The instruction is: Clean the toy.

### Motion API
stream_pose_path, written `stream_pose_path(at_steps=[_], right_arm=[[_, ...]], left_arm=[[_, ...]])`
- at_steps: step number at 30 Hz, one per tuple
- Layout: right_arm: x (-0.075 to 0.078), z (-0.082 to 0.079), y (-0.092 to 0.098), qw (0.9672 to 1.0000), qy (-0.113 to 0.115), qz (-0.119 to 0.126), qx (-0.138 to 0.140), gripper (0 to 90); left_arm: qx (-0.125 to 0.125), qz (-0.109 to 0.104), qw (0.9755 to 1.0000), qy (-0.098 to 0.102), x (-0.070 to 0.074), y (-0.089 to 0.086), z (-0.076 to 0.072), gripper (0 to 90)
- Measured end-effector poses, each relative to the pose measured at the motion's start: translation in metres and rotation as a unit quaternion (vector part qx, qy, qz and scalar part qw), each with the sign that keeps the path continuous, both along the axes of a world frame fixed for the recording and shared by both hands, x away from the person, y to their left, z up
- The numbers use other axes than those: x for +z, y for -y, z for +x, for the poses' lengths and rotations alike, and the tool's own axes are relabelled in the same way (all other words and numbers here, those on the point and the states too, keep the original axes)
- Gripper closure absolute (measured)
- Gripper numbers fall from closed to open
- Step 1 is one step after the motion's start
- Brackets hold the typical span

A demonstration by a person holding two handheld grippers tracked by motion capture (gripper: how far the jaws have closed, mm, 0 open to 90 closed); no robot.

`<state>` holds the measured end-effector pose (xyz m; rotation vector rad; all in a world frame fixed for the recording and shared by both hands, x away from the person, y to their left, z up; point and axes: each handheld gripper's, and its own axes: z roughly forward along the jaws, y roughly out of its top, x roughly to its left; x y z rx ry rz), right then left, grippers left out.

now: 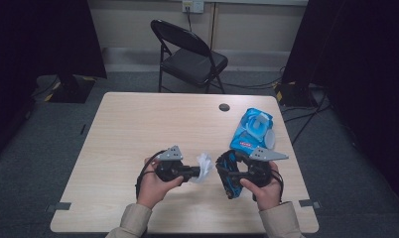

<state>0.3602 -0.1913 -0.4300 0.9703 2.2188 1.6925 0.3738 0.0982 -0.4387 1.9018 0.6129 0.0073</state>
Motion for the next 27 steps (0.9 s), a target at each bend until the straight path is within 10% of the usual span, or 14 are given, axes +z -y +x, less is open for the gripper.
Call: stream_pose_path(at_steps=[10, 27], right_arm=[[-0.001, -0.002, -0.007, 0.9999, -0.002, -0.002, 0.012, 25.8], [-0.001, -0.005, -0.015, 0.9995, 0.003, -0.007, 0.032, 25.8]], left_arm=[[0.008, -0.012, 0.9997, 0.021, 0.025, 0.001, 0.01, 86.1], [0.004, -0.012, 0.9998, 0.017, 0.02, 0.022, 0.013, 86.0]])
